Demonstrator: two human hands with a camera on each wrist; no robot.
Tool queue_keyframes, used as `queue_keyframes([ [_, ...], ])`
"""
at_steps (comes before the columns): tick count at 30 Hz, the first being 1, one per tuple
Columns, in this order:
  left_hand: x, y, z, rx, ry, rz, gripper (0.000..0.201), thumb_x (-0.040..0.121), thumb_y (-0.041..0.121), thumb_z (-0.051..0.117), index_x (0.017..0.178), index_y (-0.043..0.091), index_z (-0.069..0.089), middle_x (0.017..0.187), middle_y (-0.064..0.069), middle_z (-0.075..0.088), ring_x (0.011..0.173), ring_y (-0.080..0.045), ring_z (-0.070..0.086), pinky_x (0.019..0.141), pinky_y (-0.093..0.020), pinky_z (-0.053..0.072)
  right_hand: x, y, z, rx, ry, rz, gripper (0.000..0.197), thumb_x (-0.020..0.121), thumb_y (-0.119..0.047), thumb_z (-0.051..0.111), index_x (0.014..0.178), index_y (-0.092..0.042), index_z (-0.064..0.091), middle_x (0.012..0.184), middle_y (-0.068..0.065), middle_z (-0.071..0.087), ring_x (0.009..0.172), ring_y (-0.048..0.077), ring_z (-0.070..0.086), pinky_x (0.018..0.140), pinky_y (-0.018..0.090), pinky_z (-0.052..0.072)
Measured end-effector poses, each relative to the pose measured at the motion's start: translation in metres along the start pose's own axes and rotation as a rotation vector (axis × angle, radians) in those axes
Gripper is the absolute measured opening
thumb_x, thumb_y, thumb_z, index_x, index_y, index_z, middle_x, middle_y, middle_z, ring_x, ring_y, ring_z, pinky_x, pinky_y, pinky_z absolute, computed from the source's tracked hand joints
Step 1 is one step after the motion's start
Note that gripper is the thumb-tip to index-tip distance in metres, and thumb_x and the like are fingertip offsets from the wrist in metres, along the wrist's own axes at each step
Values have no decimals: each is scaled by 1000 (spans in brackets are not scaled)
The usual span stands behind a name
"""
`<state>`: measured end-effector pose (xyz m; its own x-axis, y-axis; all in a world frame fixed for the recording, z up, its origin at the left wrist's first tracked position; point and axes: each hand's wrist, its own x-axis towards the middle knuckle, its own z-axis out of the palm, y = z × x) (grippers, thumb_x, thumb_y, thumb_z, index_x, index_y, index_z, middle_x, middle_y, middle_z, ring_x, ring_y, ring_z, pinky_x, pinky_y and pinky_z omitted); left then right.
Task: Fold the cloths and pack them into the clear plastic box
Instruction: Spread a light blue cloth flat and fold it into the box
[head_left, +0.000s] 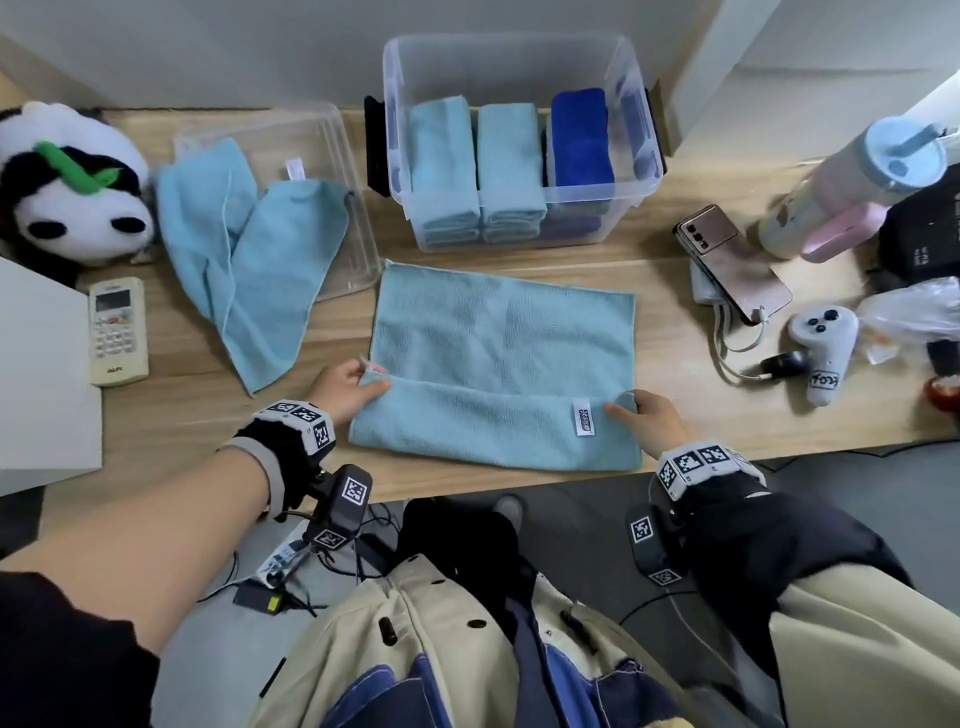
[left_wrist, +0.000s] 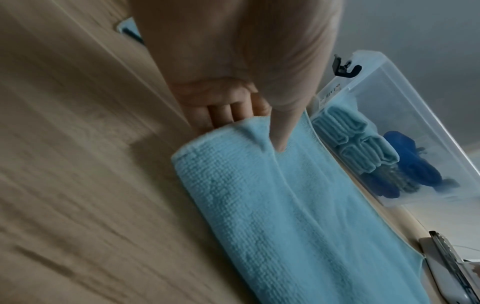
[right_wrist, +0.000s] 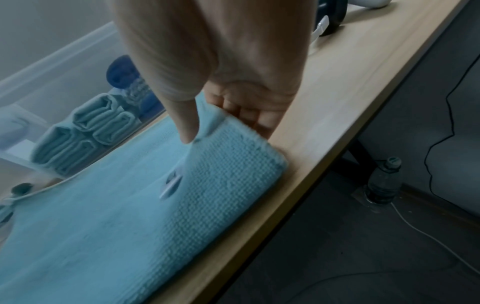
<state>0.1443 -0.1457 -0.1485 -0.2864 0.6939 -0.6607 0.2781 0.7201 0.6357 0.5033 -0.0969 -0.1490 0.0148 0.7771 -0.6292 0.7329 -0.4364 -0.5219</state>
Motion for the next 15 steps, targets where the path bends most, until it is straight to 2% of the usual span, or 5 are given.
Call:
queue_keyframes([
  [3,2,-1,1,70,-21,-43,28,87,7,60,113,-4,61,114,-16,63,95,-19,58,84,-25,42,4,2,2,-7,41,6,22,89,-21,58,102,-3,61,95,11,59,90,24,53,70,27,35],
  [6,9,4,-5,31,-16,-39,27,89,14,58,112,-1,62,115,-17,64,98,-25,61,81,-29,43,6,-3,-1,48,138,-66,28,90,-17,56,114,-1,57,100,10,57,94,24,52,77,29,35],
  [11,26,32,-13,-109,98,104,36,90,19,59,121,2,58,114,-8,62,87,-12,64,80,-24,48,16,-24,-14,197,262,-130,15,91,-16,55,99,-4,58,87,7,58,81,19,51,72,26,41],
  [13,34,46,-11,-177,129,156,32,90,13,58,119,-2,59,109,-10,62,64,7,62,66,-9,48,24,-35,-17,266,287,-106,10,90,-14,54,81,-10,55,74,1,53,68,10,47,59,8,39],
  [15,44,59,-9,-182,167,183,31,90,12,58,117,-3,60,104,-8,61,65,7,61,61,-5,45,35,-43,-19,302,341,-93,24,89,-10,54,67,-15,47,65,-4,47,60,4,41,46,3,34],
])
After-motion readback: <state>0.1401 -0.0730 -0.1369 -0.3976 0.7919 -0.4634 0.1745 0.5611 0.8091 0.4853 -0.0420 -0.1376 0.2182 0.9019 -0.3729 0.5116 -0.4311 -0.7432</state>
